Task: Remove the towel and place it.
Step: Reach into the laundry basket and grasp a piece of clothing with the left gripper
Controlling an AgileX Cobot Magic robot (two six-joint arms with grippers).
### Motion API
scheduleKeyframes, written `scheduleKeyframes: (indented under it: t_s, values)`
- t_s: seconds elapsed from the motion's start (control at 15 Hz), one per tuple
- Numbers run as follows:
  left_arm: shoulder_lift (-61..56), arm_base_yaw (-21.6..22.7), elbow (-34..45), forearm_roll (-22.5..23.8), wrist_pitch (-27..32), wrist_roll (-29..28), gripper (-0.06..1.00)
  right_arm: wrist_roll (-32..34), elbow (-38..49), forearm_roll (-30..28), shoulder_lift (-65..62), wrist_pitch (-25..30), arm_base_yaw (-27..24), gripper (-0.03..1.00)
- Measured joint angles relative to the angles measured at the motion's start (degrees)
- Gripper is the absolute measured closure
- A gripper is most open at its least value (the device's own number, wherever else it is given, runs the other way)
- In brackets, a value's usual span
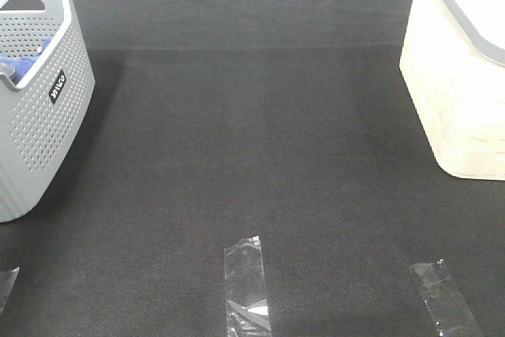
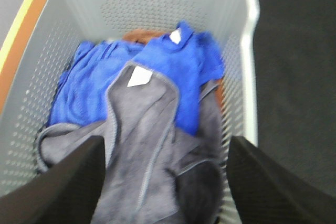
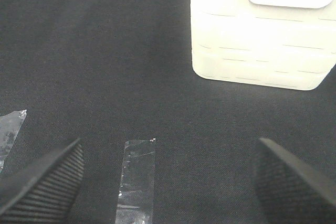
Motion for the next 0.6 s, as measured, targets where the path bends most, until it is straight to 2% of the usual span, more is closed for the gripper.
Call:
scheduleKeyframes:
  t_s: [0.2,0.6]
  values:
    - [12.15,0.00,-13.46,4.47,9.80,0.00,0.31,0.00,0.00,0.00,0.00,0.00,0.00,0.16]
    - [25.61,0.00,-25.90,8.65,14.50,0.00,0.31,0.00,0.00,0.00,0.00,0.00,0.00,0.16]
